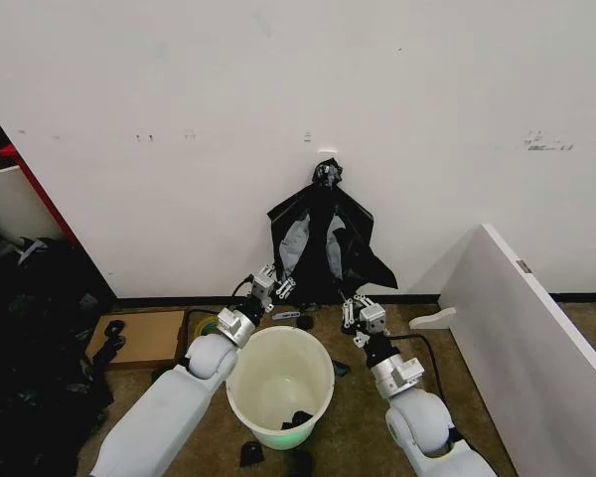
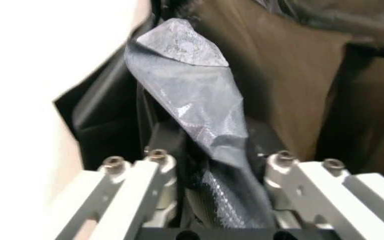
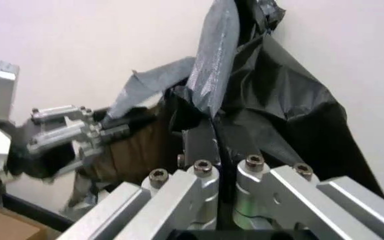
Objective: Place the garbage bag over the trash bin.
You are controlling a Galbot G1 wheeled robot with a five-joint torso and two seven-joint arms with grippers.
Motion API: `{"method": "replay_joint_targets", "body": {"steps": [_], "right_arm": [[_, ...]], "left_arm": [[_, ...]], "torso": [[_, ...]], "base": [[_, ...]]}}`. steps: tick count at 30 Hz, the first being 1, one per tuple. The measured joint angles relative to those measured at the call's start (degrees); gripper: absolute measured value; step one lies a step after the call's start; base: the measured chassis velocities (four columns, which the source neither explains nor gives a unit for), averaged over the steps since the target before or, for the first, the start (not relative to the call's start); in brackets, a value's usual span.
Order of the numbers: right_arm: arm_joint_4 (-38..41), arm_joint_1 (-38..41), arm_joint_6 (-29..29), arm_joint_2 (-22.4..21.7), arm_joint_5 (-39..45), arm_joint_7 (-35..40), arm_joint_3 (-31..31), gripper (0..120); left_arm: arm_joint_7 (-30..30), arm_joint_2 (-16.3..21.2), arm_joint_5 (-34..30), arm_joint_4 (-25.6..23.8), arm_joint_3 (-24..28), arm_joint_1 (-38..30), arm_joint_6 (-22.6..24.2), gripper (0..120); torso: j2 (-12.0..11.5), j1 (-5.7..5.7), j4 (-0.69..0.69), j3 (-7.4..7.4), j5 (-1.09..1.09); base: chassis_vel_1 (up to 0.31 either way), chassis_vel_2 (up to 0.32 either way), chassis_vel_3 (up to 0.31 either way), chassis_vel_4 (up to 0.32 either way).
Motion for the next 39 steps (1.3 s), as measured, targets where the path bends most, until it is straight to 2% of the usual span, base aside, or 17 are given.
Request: {"method": "replay_joint_targets", "body": {"steps": [5,9,14,20,23,27,31,35,39], "right_arm": [[2.89,-4.46,1.86,-0.81,-0.67,0.49,0.47,0],[4.14,-7.28,3.69,-0.62,-1.56,1.05,0.49,0],[5.6,-11.4,6.76,0.17,-4.25,2.49,0.02,0],[6.78,-14.49,9.89,0.6,-8.15,4.39,-0.51,0],[7.05,-14.8,10.22,0.61,-8.71,4.68,-0.72,0],[9.03,-16.0,12.23,0.74,-12.44,5.09,-1.76,0],[11.59,-17.11,13.07,0.75,-13.68,4.91,-3.1,0],[14.66,-18.5,13.06,0.34,-13.49,4.91,-4.11,0],[16.26,-19.15,13.04,-0.1,-13.28,4.9,-3.85,0]], "left_arm": [[-1.84,0.05,0.02,-3.8,-3.06,3.82,-0.13,1],[-2.92,-0.09,0.01,-5.96,-3.43,6.29,-0.19,0],[-7.47,-0.24,1.98,-10.06,-4.23,11.93,2.0,0],[-11.72,-0.41,4.44,-16.68,-5.22,19.89,3.45,0],[-11.86,-0.33,4.41,-18.06,-5.38,20.89,3.04,0],[-11.58,0.69,2.23,-24.22,-6.53,24.41,0.22,0],[-10.31,1.89,-0.28,-28.14,-8.5,26.1,-1.4,0],[-9.49,2.99,-3.07,-32.53,-12.04,27.5,-1.24,0],[-9.27,3.51,-4.0,-34.25,-13.33,28.54,-0.63,0]], "torso": [[0.0,0.0,0.0,-0.01,0.0],[0.0,0.0,-0.01,-0.01,-0.01],[0.0,0.0,-0.01,-0.01,0.0],[0.0,-0.01,0.0,-0.01,0.0],[0.0,-0.01,0.01,-0.01,-0.01],[0.0,-0.01,0.0,-0.01,0.0],[0.0,-0.01,0.0,0.0,0.0],[0.01,-0.01,0.0,0.0,-0.01],[0.01,-0.01,0.0,0.0,0.0]], "base": [[0.0,0.0,0.0,0.0],[0.0,0.0,0.0,0.0],[0.0,0.0,0.0,0.0],[0.0,0.0,0.0,0.0],[0.0,0.0,0.0,0.0],[0.0,0.0,0.0,0.0],[0.0,0.0,0.0,0.0],[0.0,0.0,0.0,0.0],[0.0,0.0,0.0,0.0]]}}
